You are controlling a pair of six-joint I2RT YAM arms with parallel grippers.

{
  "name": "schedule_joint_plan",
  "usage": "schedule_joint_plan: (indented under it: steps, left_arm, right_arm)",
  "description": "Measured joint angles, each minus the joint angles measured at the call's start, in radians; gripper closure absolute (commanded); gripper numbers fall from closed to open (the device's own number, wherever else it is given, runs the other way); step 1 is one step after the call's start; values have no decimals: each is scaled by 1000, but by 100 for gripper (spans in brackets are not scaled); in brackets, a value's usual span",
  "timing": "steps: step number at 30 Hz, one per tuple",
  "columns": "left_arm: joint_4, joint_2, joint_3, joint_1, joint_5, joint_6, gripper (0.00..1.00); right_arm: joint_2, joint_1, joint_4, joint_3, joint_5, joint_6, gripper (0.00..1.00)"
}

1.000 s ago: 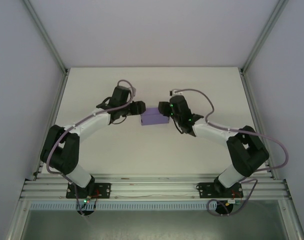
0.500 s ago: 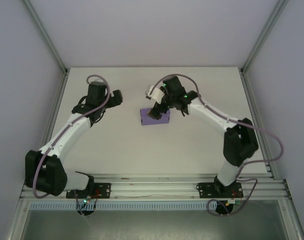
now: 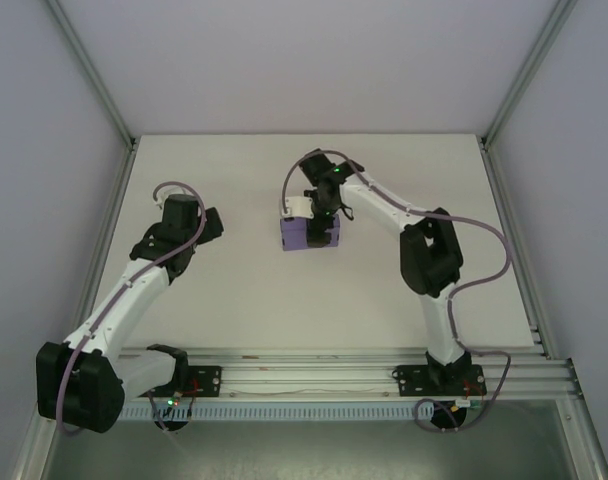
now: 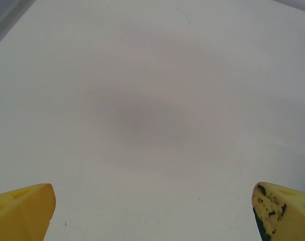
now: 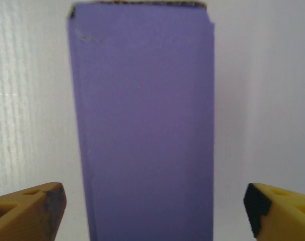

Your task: Assemble paper box

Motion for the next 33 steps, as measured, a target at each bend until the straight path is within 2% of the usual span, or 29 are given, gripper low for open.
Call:
schedule_joint_plan:
  steps: [4, 9, 14, 16, 17, 23, 27, 30, 33]
  left_arm:
    - [-7, 0, 0, 0, -8, 0, 0]
    - [-15, 0, 0, 0, -13, 0, 0]
    - [-14, -30, -27, 0, -13, -1, 0]
    - [-14, -48, -39, 0, -13, -4, 0]
    - [-14, -56, -42, 0, -13, -5, 0]
    - [-13, -99, -53, 0, -12, -11, 0]
    - [-13, -114, -65, 0, -8, -19, 0]
    - [-11, -114, -66, 0, -4, -23, 0]
    - [-9, -114, -68, 0, -1, -23, 0]
  right_arm:
    - [8, 31, 27, -19, 79, 8, 20]
    - [7, 68, 115, -78, 174, 37, 46]
    - [-16, 76, 167, -119, 250, 59, 52]
    - [-32, 76, 199, -142, 285, 68, 61]
    - [-46, 77, 221, -163, 304, 72, 62]
    - [-151, 98, 417, -320, 439, 66, 60]
    - [-161, 110, 520, -381, 489, 50, 53]
    - [-161, 122, 554, -429, 514, 43, 44]
    - [-164, 143, 570, -480, 534, 40, 23]
